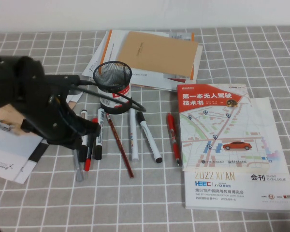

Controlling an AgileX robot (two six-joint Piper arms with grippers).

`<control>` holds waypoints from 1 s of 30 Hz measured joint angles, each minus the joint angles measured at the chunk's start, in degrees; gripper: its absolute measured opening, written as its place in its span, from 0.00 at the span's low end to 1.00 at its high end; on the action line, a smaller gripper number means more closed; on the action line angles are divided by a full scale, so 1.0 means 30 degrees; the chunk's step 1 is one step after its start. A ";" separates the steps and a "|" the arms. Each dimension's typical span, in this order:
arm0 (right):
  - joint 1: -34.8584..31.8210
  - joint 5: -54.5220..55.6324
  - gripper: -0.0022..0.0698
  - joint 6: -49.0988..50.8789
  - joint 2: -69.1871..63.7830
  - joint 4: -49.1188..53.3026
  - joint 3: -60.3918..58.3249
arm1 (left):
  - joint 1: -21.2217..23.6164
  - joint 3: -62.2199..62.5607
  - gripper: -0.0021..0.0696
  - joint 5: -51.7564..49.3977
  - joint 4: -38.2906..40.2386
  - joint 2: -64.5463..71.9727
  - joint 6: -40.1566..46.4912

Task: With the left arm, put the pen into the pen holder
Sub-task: Pick up the pen on the table

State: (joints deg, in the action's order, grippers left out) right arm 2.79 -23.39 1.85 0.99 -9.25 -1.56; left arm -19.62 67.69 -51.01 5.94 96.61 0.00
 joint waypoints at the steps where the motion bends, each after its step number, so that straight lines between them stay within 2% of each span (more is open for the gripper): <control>1: 0.0000 0.0000 0.01 0.0000 0.0000 0.0000 0.0000 | 0.0037 0.0401 0.07 -0.0292 -0.0099 0.0367 0.0000; 7: 0.0000 0.0000 0.01 0.0000 0.0000 0.0000 0.0000 | 0.0728 0.2370 0.30 -0.1618 -0.0199 0.2287 -0.0413; 10: 0.0000 0.0000 0.01 0.0000 0.0000 0.0000 0.0000 | 0.1149 0.2806 0.36 -0.1692 -0.0331 0.3011 -0.1268; 30: 0.0000 0.0000 0.01 0.0000 0.0000 0.0000 0.0000 | 0.1242 0.3263 0.38 -0.0632 -0.1047 0.4720 -0.3066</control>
State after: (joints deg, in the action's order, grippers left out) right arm 2.79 -23.39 1.85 0.99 -9.25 -1.56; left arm -15.89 77.48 -52.91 2.80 110.77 -9.20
